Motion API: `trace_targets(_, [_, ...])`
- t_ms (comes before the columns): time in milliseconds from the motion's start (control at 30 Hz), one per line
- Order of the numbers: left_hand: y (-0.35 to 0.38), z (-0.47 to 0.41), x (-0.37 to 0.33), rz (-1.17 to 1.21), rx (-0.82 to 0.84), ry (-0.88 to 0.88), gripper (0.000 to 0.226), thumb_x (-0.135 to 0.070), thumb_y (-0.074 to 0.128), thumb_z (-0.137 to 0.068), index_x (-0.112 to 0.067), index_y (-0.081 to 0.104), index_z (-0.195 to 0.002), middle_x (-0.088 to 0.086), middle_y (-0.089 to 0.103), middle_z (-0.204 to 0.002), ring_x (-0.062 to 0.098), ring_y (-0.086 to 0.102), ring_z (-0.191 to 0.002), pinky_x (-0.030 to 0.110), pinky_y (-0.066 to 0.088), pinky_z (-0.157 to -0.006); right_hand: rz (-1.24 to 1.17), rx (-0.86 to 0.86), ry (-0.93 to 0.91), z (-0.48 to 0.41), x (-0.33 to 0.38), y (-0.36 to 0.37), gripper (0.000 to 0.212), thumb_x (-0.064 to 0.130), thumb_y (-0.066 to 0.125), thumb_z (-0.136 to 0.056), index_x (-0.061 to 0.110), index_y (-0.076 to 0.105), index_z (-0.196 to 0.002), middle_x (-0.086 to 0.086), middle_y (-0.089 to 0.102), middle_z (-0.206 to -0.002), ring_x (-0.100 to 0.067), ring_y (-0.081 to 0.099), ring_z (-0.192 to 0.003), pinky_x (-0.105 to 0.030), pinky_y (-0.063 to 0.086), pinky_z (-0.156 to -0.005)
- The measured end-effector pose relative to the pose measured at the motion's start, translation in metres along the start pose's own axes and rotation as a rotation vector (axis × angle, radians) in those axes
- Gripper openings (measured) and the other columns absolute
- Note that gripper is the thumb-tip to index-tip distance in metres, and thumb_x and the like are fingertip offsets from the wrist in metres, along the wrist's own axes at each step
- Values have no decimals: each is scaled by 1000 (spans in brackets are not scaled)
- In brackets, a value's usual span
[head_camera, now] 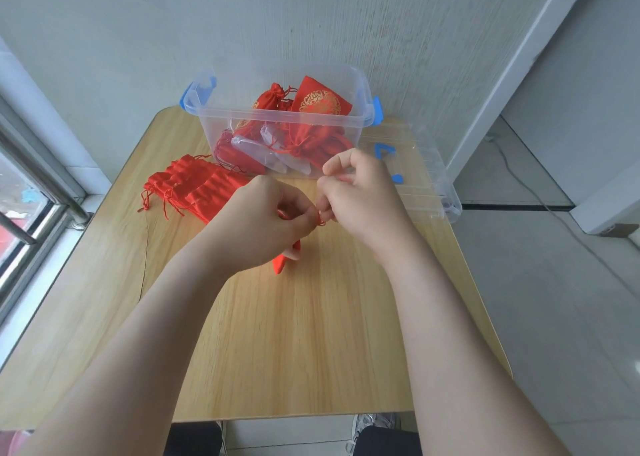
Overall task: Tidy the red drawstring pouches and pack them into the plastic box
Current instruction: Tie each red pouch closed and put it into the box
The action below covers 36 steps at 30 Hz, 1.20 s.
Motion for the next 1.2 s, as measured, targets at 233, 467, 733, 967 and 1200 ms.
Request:
trace_targets(233, [-1, -1, -4, 155, -10, -35, 19, -15, 66, -104, -5, 77, -92, 9, 74, -72, 26, 80, -69, 10, 43, -45, -108, -36, 40, 2, -1, -12, 15, 7, 60, -100, 15, 72, -104, -5, 76, -77, -4, 70, -58, -13, 49, -52])
trace_targets(467, [-5, 0, -4, 298, -58, -80, 18, -13, 69, -96, 2, 75, -88, 25, 71, -76, 33, 80, -74, 61, 62, -79, -76, -25, 27, 0, -4, -9, 15, 13, 63, -102, 19, 75, -100, 2, 79, -75, -5, 68, -60, -14, 52, -57])
trace_targets(733, [-5, 0, -7, 288, -70, -122, 25, -13, 65, -98, -1, 71, -77, 1, 61, -54, 26, 77, -63, 43, 49, -61, -126, -78, 2, -1, -3, -6, 7, 14, 70, -100, 16, 72, -106, 1, 79, -79, -5, 69, -62, -19, 53, -63])
trace_targets(967, [-8, -6, 2, 359, -174, -141, 24, -15, 68, -99, 5, 76, -87, 17, 58, -62, 16, 56, -54, 42, 67, -71, 183, -149, -171, 0, 2, -12, 10, 18, 81, -88, 27, 80, -94, 17, 71, -77, 4, 68, -75, -11, 52, -70])
trace_targets(1200, [-10, -8, 8, 341, -223, -147, 25, -17, 67, -102, 1, 79, -90, 15, 63, -67, 23, 65, -63, 43, 67, -73, 200, -6, -225, 3, 1, -4, 11, 21, 86, -87, 30, 82, -82, 12, 78, -74, 1, 73, -71, -30, 64, -75])
Point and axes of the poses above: each hand's wrist, its own z-axis away from the middle knuckle, its own y-axis out of the palm, x = y × z, the point moved 1 cm from there along -z, towards the middle knuckle
